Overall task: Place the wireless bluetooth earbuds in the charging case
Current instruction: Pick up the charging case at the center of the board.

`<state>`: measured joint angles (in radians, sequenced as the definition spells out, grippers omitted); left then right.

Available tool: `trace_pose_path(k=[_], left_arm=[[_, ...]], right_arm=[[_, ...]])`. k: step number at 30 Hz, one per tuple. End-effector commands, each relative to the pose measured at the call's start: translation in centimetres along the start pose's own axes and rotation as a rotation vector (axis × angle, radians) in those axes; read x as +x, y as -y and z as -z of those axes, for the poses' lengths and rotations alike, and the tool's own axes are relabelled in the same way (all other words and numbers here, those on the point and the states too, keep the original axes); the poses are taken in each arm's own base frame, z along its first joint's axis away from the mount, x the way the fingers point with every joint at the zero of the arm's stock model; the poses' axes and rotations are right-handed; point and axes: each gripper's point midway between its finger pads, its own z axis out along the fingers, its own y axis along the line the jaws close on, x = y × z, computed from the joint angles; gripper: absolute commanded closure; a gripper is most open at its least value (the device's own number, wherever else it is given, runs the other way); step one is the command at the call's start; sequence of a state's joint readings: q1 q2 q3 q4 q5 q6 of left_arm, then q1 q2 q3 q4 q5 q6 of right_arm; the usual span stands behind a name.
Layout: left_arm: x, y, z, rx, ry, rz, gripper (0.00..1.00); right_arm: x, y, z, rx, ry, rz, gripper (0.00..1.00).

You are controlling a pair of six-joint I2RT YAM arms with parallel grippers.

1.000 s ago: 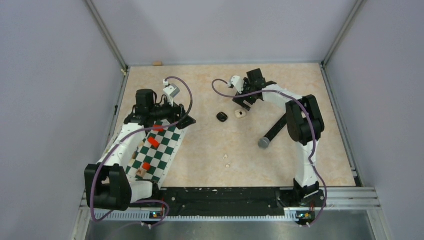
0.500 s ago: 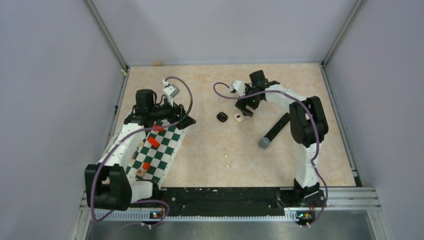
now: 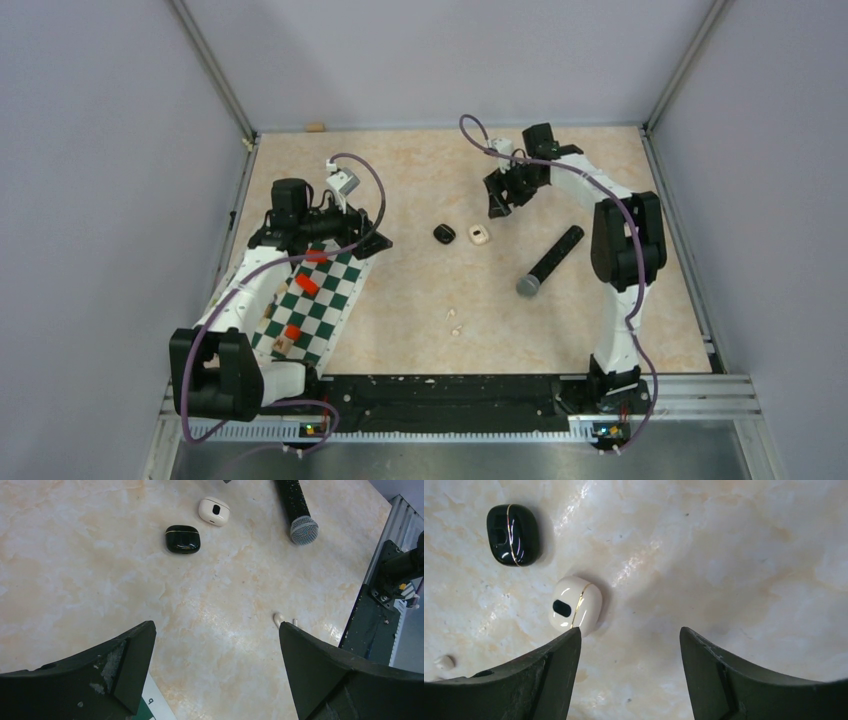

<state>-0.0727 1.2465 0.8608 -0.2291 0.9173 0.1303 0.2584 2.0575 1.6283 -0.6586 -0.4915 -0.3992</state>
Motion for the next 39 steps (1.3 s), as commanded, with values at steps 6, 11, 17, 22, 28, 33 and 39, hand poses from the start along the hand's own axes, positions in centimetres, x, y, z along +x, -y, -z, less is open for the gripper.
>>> trace_pose_path(k=[6,11,17,22,28,33,39], left_arm=[[-1.1,0.6,0.3,0.023,0.041,-0.041,0.01],[-1.3,0.7,0.5,0.016,0.049,-0.053,0.01],[-1.4,0.7,0.6,0.011,0.05,-0.055,0.01],[-1.4,0.5,0.5,0.005,0.049,-0.054,0.01],[-1.8,0.1,0.7,-0.034,0.068,-0.08,0.01],[-3.7,-0.5,1.6,-0.11,0.118,-0.167,0.01],[-10.7,0.2,3.7,-0.173,0.133,-0.376,0.01]], right_arm=[[1.0,-4.5,-0.6,0.002,0.018,-0.12,0.29],[1.2,-5.3,-2.1,0.068,-0.003,-0.074,0.27],[1.9,-4.3,-3.1,0.211,-0.053,-0.027,0.27],[2.7,-5.2,-3.5,0.254,-0.097,0.048,0.31],[2.8,-6.9,-3.6,0.265,-0.121,0.167,0.5],[0.7,-7.1,-1.1,0.294,-0.055,0.27,0.55],[-4.0,-9.5,6.1,0.311,0.168,0.466,0.55]])
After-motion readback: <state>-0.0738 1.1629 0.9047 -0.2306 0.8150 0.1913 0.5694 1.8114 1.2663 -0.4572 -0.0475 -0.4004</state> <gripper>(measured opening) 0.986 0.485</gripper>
